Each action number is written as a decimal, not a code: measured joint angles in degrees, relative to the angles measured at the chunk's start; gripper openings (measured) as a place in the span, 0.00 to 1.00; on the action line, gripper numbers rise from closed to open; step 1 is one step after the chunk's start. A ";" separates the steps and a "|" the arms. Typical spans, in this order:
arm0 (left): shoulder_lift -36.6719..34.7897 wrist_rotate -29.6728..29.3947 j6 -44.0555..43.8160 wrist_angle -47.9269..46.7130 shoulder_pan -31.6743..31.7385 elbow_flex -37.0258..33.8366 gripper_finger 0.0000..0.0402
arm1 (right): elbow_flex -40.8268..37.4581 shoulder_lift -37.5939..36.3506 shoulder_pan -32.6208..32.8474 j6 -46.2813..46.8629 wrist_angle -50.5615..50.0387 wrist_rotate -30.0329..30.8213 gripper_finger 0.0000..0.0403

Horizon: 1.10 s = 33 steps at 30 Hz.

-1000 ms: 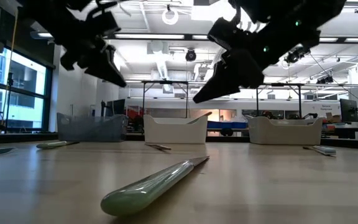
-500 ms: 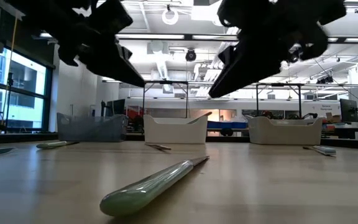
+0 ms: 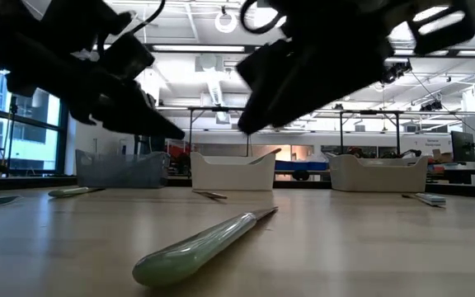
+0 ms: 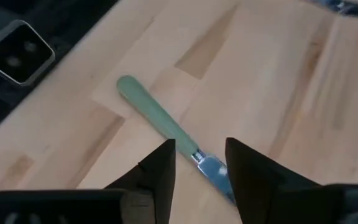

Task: Sort silverware by color (type)
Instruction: Put the green knife into the white bin

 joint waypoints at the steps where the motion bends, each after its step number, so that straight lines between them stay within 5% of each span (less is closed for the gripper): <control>1: 0.01 -0.72 -0.03 0.44 0.25 -0.57 0.00 | 1.77 1.54 0.12 -0.61 -1.28 -0.13 0.30; 13: 0.01 -1.15 2.56 1.13 2.26 -2.09 0.00 | 20.96 14.94 1.46 -7.35 -20.95 -0.33 0.29; 25: -0.01 -1.18 0.22 0.19 3.43 -2.09 0.00 | 21.98 18.05 1.43 -7.86 -21.72 -0.05 0.28; 33: -0.01 -1.25 -1.14 0.26 3.41 -2.09 0.00 | 21.98 18.20 -0.26 -6.24 -22.76 -0.83 0.08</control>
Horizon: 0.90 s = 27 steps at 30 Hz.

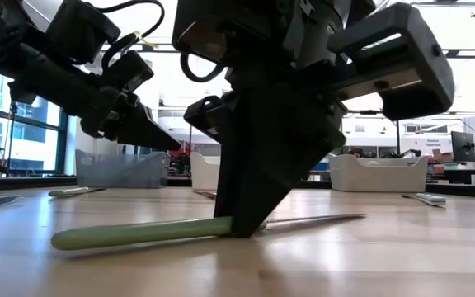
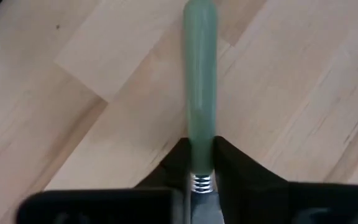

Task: Sort silverware by color (type)
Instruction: Put the green knife into the white bin

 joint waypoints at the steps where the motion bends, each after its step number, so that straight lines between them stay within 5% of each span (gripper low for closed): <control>1: 0.00 -0.02 -0.27 0.00 -0.01 0.00 0.00 | 0.04 0.01 -0.19 0.07 -0.40 -0.05 0.05; 8: 0.00 -1.92 -0.96 0.03 -0.01 0.00 0.00 | -0.25 -1.27 -0.54 -2.57 -1.50 1.54 0.05; 19: -0.02 -5.64 -1.33 0.99 -0.01 -0.38 0.00 | -0.44 -12.61 -0.77 -3.25 -7.40 21.75 0.01; 23: -0.04 -6.37 -2.21 5.00 -0.01 -3.50 0.00 | -0.63 -15.81 -0.24 -4.43 -6.50 25.74 0.01; 27: -0.04 -6.60 -4.25 10.50 -0.01 -7.30 0.00 | -9.87 -21.60 -1.35 -5.61 4.13 26.38 0.01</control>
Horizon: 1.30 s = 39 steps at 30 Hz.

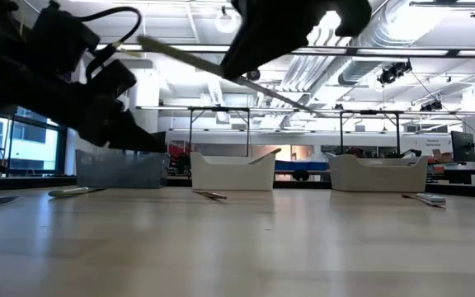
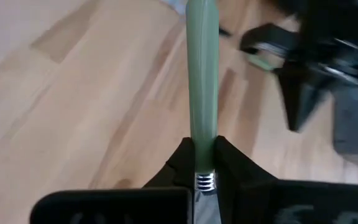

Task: Sort silverware by color (type)
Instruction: Put the green knife into the white bin

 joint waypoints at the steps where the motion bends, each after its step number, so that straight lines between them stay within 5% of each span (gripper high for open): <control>1: 0.00 -0.18 -0.37 1.22 0.00 -0.85 0.00 | -3.67 -1.99 -0.54 -0.07 4.06 0.01 0.01; 5: -0.22 -0.95 -0.65 4.16 0.00 -2.60 0.00 | -20.44 -10.63 -3.68 -3.60 26.47 1.48 0.01; 10: -0.23 -1.67 0.08 5.58 0.00 -2.32 0.00 | -38.94 -17.01 -11.23 -8.37 66.61 1.36 0.01; 15: -0.22 -1.82 1.31 5.55 0.07 -1.24 0.00 | -47.07 -16.06 -21.22 -6.07 90.98 -4.04 0.00; 23: -0.20 -5.32 2.40 8.63 0.33 0.78 0.00 | -44.95 -11.62 -28.04 6.60 93.96 -17.95 0.01; 34: -0.22 -2.65 6.33 10.22 0.22 4.16 0.17 | -43.66 -11.49 -25.14 5.70 90.78 -16.63 0.00; 39: -2.71 -1.14 5.25 -1.49 2.35 5.49 0.16 | -43.66 -11.84 -24.69 5.87 87.32 -15.31 0.00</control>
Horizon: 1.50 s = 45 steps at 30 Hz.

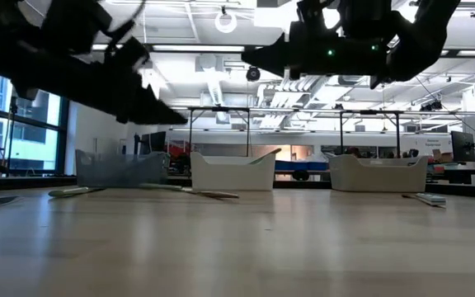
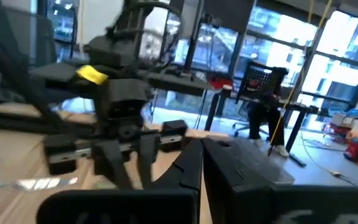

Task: Sort silverware by color (type)
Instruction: Put the green knife into the white bin

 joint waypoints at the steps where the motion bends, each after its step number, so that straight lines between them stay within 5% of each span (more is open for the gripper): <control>1: -0.92 0.96 -0.86 -4.52 0.92 0.63 0.15 | 0.00 -0.40 0.17 -0.32 -1.13 -0.02 0.00; 8: -4.88 7.82 -3.27 -45.24 9.55 13.08 0.04 | 0.00 -7.81 0.28 -1.74 -18.42 0.95 0.00; 14: -2.87 9.12 3.64 -67.77 16.82 24.79 0.09 | 0.00 -14.71 0.29 -1.53 -31.34 0.94 0.00; 27: 10.07 16.55 22.22 -75.02 27.05 33.60 0.35 | 0.02 -19.41 1.87 -1.92 -42.39 0.90 0.00; 45: 20.59 12.99 30.60 -76.21 29.41 40.45 0.34 | 0.02 -19.41 2.17 -1.95 -44.56 0.83 0.00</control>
